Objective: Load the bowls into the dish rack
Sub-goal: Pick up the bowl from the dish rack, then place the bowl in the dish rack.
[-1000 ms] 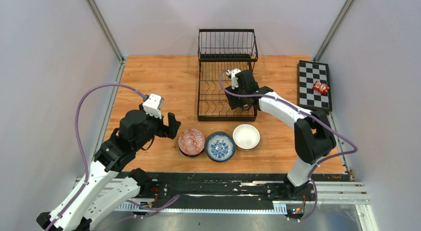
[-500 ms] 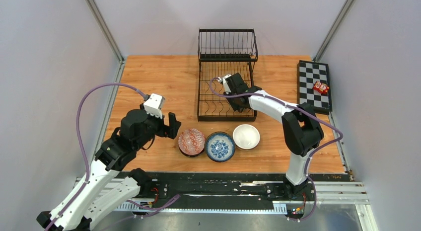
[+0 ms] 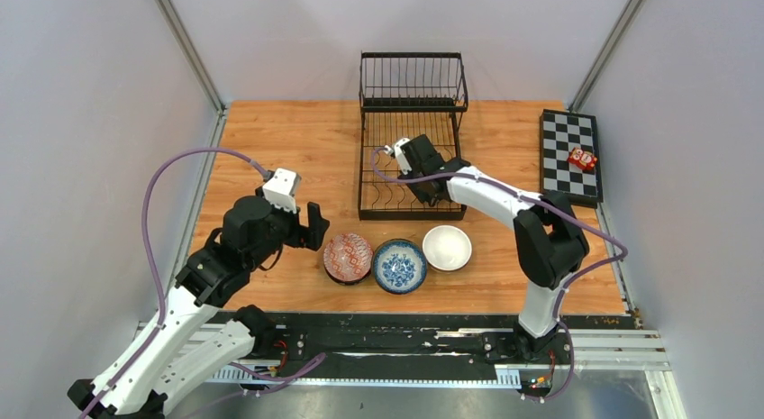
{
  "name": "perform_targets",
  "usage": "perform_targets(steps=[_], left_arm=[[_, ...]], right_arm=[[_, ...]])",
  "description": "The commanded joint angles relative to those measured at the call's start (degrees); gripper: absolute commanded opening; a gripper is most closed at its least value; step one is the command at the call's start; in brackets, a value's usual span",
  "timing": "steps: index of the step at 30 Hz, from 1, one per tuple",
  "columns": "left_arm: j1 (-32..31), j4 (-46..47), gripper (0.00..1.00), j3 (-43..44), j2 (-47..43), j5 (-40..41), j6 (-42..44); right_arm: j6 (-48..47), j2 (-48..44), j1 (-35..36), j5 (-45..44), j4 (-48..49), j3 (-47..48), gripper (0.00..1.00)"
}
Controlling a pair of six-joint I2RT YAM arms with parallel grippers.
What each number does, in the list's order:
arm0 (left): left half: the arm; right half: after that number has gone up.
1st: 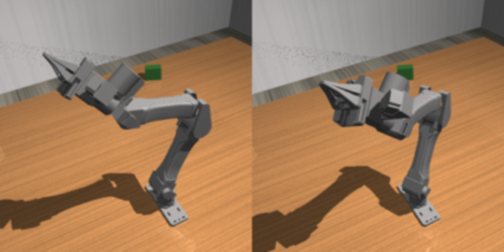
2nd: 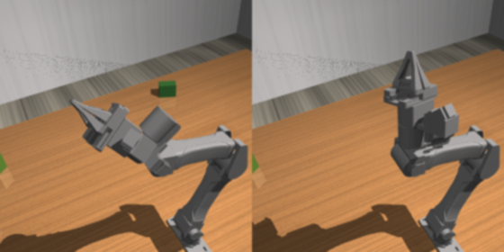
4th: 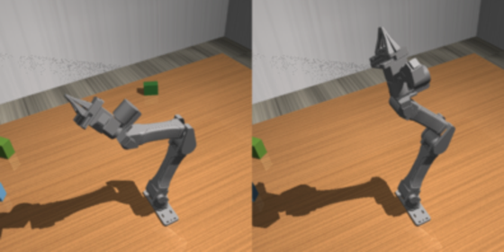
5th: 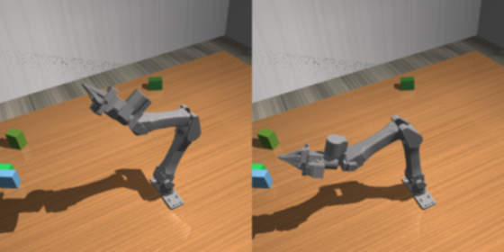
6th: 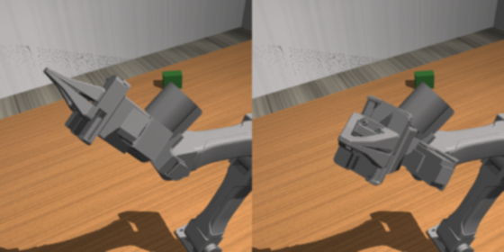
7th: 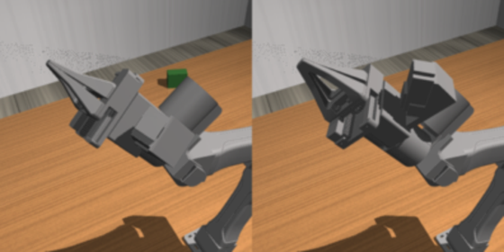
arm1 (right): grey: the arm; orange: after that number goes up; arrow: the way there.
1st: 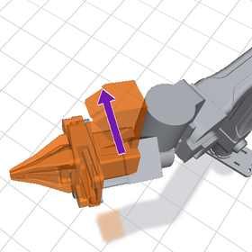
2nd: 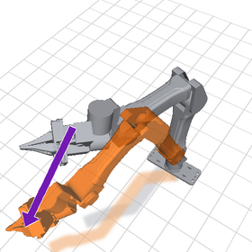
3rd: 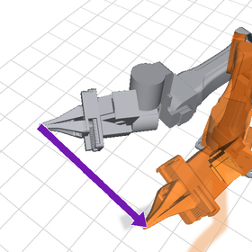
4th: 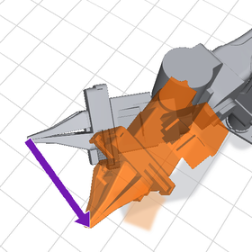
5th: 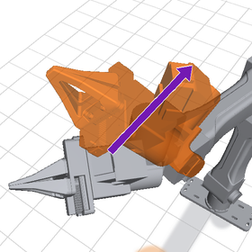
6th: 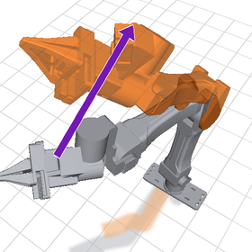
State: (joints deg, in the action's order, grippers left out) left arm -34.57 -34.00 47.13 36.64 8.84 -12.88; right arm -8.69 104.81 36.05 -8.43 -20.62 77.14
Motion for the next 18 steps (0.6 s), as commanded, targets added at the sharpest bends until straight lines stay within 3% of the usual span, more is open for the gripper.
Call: perform_targets(steps=[1,7,18], left_arm=[[0.36,-1.1,0.89,2.61,0.47,0.33,-1.58],[0.35,-1.89,0.89,6.06,0.56,1.2,-2.03],[0.29,-4.86,0.88,16.22,4.7,-5.81,-1.67]], right_arm=[[-3.98,-9.41,4.05,-2.81,1.06,-0.56,0.03],[-7.67,-21.29,9.55,-2.88,1.0,-4.84,0.03],[-17.4,-39.16,20.82,9.99,-4.2,-11.61,0.03]])
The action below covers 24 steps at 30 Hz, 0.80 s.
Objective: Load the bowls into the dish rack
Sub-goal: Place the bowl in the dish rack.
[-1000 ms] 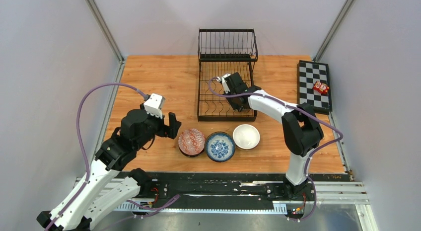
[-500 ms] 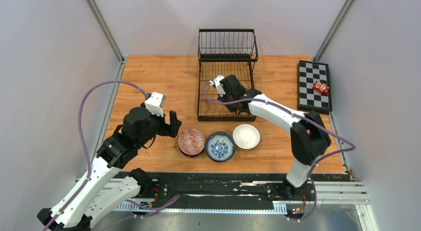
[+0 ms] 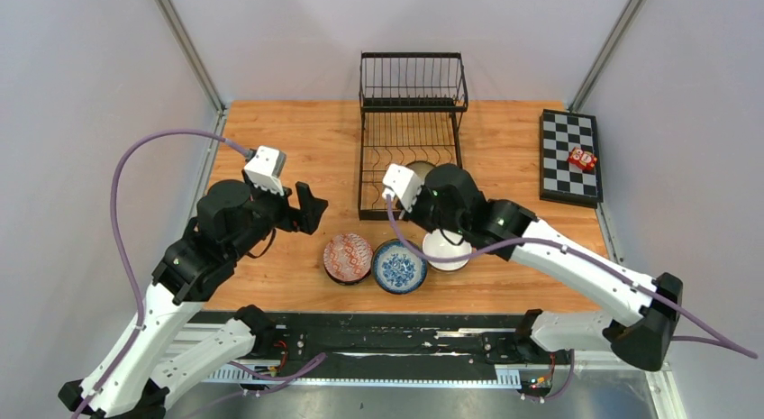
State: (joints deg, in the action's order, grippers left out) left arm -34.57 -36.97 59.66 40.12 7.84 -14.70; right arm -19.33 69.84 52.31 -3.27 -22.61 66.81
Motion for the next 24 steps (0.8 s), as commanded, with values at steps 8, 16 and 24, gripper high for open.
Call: perform_targets(steps=[8,16,24], left_arm=[[0.08,-4.39,0.86,7.07,4.69,-15.5,0.57],[-8.29,-4.65,0.86,6.6,8.9,-14.86,-0.73],[-15.95,-3.83,0.86,5.08,14.24,-11.03,-2.57]], right_arm=[[-17.45,-7.2,13.8,11.04,-10.5,-0.89,0.03],[-22.79,-4.9,20.01,12.38,-16.01,1.54,0.03],[-24.89,0.04,23.84,10.81,-22.85,6.48,0.03]])
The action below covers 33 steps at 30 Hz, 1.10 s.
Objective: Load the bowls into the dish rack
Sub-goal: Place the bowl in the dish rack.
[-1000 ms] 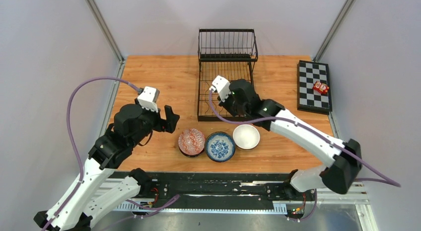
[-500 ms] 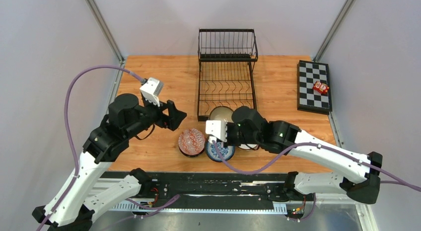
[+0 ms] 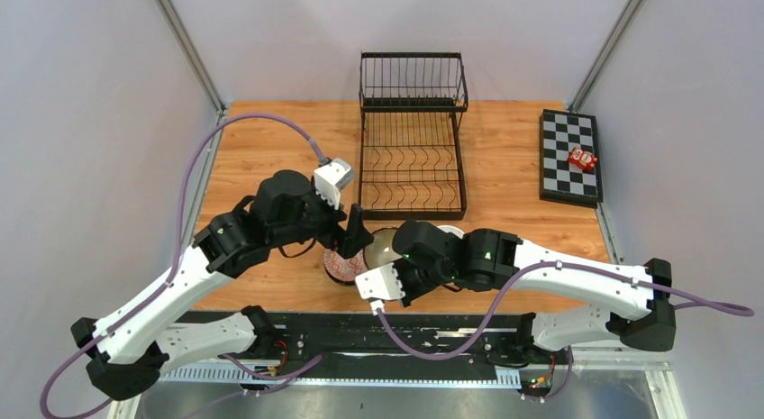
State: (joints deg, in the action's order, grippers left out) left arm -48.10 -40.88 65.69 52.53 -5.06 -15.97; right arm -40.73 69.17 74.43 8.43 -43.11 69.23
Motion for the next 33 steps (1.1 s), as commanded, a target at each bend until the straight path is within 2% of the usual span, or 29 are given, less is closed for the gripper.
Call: perform_targets(steps=[1,8,18,31,33], left_arm=[[-3.04,0.11,0.86,-1.22,2.28,1.97,-1.38],[-6.38,-0.39,0.82,-3.62,5.02,4.81,-1.83],[-9.07,-0.06,0.65,-3.81,10.27,4.97,-2.8],[-9.51,-0.33,0.22,-4.0,12.3,4.91,-2.97],[-9.64,-0.13,0.11,-4.08,12.53,4.96,-2.86]], right_arm=[[-3.62,0.99,2.01,-0.9,-2.65,4.37,0.03],[-4.83,2.14,3.11,-1.02,-4.62,5.85,0.03],[-5.85,4.34,4.67,-3.95,-6.93,8.54,0.03],[-5.06,7.65,5.9,-11.05,-8.76,10.89,0.03],[-4.66,7.95,6.04,-10.99,-8.74,11.53,0.03]])
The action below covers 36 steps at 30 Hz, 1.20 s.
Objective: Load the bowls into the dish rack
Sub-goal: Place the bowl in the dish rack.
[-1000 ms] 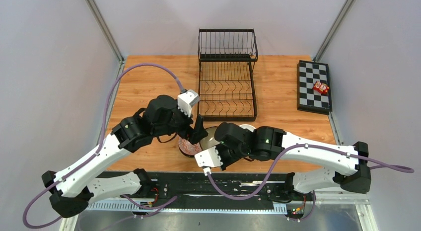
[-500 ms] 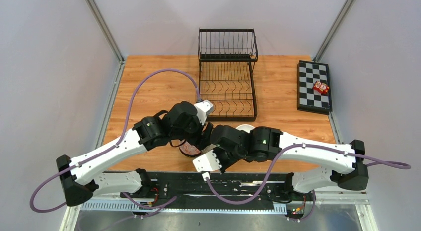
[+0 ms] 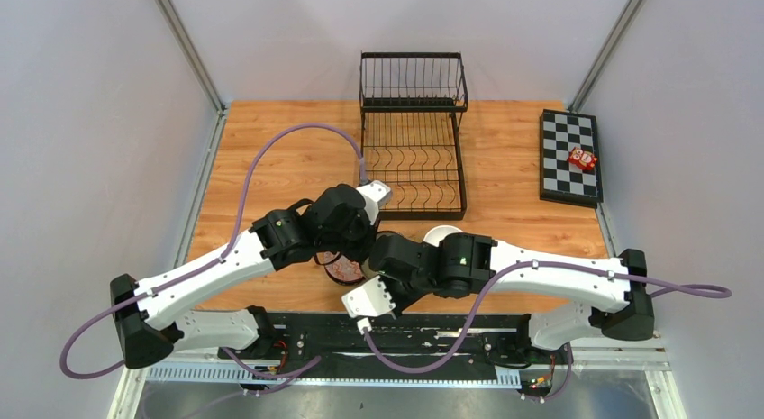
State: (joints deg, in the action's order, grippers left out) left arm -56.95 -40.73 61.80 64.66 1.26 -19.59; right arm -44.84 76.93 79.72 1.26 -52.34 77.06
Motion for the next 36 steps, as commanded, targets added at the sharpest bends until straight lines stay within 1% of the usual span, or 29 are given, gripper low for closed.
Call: perform_targets(steps=[1,2,4,5,9,12,15,16,17,20,21,24,25,27,28,31,34,36], left_arm=[[-0.8,-0.14,0.05,-0.25,0.43,-1.35,0.76],[-0.87,0.0,0.0,-0.34,0.5,-0.25,0.71],[-0.84,0.3,0.0,-0.57,0.21,1.46,0.26],[-0.83,0.55,0.0,-0.78,-0.18,2.5,0.12],[-0.88,1.84,0.0,-1.65,-2.4,6.2,-0.54],[-0.85,3.01,0.0,-2.48,-3.35,7.96,-1.17],[-0.81,4.05,0.0,-3.36,-4.16,11.3,-1.77],[-0.73,4.38,0.0,-3.56,-4.4,12.33,-1.79],[-0.74,4.82,0.0,-3.72,-4.75,13.71,-1.8],[0.1,6.18,0.0,-4.38,-6.11,15.45,-1.82],[0.66,6.86,0.0,-4.71,-6.67,15.56,-1.89],[2.94,8.59,0.0,-5.94,-8.63,14.72,-2.13],[3.74,9.72,0.0,-6.47,-9.55,14.1,-2.26],[5.38,11.68,0.0,-7.79,-11.41,12.95,-2.63],[6.07,12.7,0.0,-8.5,-12.26,12.71,-2.82],[8.22,15.71,0.0,-10.4,-14.7,12.03,-4.22],[9.86,20.36,0.0,-13.22,-17.73,10.16,-5.69],[10.96,22.75,0.0,-14.71,-18.92,8.75,-6.62]], right_arm=[[-0.44,0.24,0.85,-3.81,0.6,3.79,0.03],[-0.5,0.18,0.81,-4.1,0.9,3.69,0.03],[-0.52,-0.29,0.86,-5.77,1.9,2.43,0.03],[-0.51,-0.52,0.85,-6.68,2.42,1.77,0.07],[1.64,-3.16,0.82,-8.99,6.33,-0.44,0.27],[2.35,-7.09,0.86,-8.86,9.84,-2.59,0.36],[3.28,-10.86,0.75,-9.13,12.57,-4.52,0.53],[4.11,-12.14,0.75,-9.8,13.85,-5.2,0.6],[5.15,-13.23,0.69,-10.72,14.72,-5.71,0.65],[9.33,-15.56,0.32,-13.89,17.05,-6.29,0.79],[11.31,-16.04,-0.19,-14.95,17.79,-6.26,0.82],[16.97,-17.19,-2.12,-17.76,19.25,-6.06,0.88],[18.94,-17.72,-3.11,-17.74,19.86,-6.34,0.91],[23.93,-18.97,-5.18,-17.79,21.99,-7.65,0.98],[26.53,-19.5,-6.22,-18.06,23.08,-8.31,1.0],[37.34,-19.86,-11.02,-18.06,24.16,-8.38,1.0],[45.01,-20.5,-16.32,-12.21,25.21,-9.36,1.0],[49.3,-21.41,-18.32,-9.28,27.19,-10.94,1.0]])
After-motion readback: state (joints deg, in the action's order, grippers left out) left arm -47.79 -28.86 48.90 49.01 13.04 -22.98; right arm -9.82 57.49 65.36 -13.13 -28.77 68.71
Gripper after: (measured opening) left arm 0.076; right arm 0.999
